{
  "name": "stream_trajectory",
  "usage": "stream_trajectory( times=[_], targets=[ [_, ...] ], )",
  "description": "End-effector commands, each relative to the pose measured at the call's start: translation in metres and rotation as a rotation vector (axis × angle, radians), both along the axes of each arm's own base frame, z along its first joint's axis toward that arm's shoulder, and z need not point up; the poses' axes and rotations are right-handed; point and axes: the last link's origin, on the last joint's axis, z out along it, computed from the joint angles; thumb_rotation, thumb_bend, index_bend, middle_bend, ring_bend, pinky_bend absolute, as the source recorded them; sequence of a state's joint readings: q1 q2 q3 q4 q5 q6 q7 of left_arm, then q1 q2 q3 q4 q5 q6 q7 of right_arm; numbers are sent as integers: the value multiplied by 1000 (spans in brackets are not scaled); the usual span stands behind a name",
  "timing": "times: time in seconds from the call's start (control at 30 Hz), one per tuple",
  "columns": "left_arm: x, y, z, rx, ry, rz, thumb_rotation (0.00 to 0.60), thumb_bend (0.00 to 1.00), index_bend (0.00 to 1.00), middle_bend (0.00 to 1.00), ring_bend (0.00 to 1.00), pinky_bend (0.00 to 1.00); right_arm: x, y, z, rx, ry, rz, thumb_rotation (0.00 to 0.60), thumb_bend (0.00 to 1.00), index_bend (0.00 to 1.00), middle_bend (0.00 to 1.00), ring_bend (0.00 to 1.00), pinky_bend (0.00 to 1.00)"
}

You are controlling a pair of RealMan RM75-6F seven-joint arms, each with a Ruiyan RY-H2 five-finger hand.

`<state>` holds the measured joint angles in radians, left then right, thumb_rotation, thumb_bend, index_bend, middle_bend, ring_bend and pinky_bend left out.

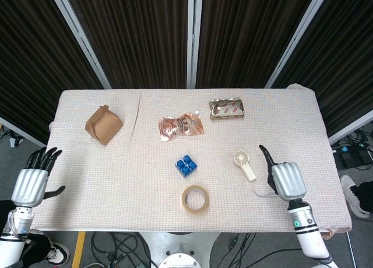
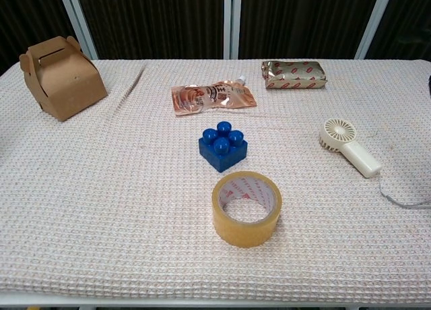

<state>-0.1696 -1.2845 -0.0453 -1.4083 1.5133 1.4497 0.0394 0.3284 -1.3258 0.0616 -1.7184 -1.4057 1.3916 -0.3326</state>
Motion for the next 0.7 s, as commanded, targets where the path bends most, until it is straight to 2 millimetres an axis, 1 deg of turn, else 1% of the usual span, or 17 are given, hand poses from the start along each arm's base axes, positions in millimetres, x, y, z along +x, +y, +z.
stream_trajectory(
  times=[0.03,0.1,0.13,0.17,0.2,0.23,0.27,0.3,0.33,0.37,0.4,0.47,0.57,0.7],
  targets=[
    [1,-1,1,3,2,-4,600,0,102,90,0,107,-6,8,27,-119,-45,54,600,1000,6,912,835,754],
    [1,-2,2,6,1,-3,600,0,101,90,0,107,-15,11,40,-198,-39,98,600,1000,8,908,828,752],
    [2,-2,2,7,0,-3,600,0,101,90,0,107,-20,14,43,-226,-28,116,600,990,9,870,785,727],
    [2,-2,3,7,-1,-3,600,0,101,90,0,107,-27,16,46,-235,-6,126,600,904,8,772,683,654],
    [2,-2,2,7,-2,-3,600,0,102,90,0,107,-38,19,47,-219,43,105,600,708,5,576,486,500],
    [2,-3,2,7,-1,-3,600,0,102,90,0,107,-46,21,49,-201,88,65,600,568,3,447,352,391],
    [3,-3,2,6,-2,-4,600,0,102,90,0,107,-54,24,52,-178,142,8,600,369,0,278,172,235],
    [3,-3,2,5,-3,-5,600,0,102,90,0,107,-59,26,53,-165,170,-33,600,247,0,166,72,131],
    [4,-4,2,5,-4,-6,600,0,102,90,0,107,-62,28,55,-155,184,-65,600,155,0,81,9,51],
    [4,-4,2,6,-4,-7,600,0,102,90,0,107,-66,30,57,-146,188,-93,600,92,0,31,0,13],
    [4,-4,2,7,-4,-8,600,0,102,90,0,107,-71,33,60,-139,190,-125,600,58,0,7,0,0],
    [4,-5,3,11,-3,-9,600,0,102,90,0,107,-78,37,65,-142,194,-159,600,17,0,0,0,0],
    [4,-6,5,16,-3,-8,600,0,102,90,0,107,-83,41,71,-167,197,-166,600,0,0,0,0,0],
    [6,-7,6,23,-5,-10,600,0,102,90,0,107,-82,43,73,-180,195,-154,600,0,0,0,0,0]
  ],
)
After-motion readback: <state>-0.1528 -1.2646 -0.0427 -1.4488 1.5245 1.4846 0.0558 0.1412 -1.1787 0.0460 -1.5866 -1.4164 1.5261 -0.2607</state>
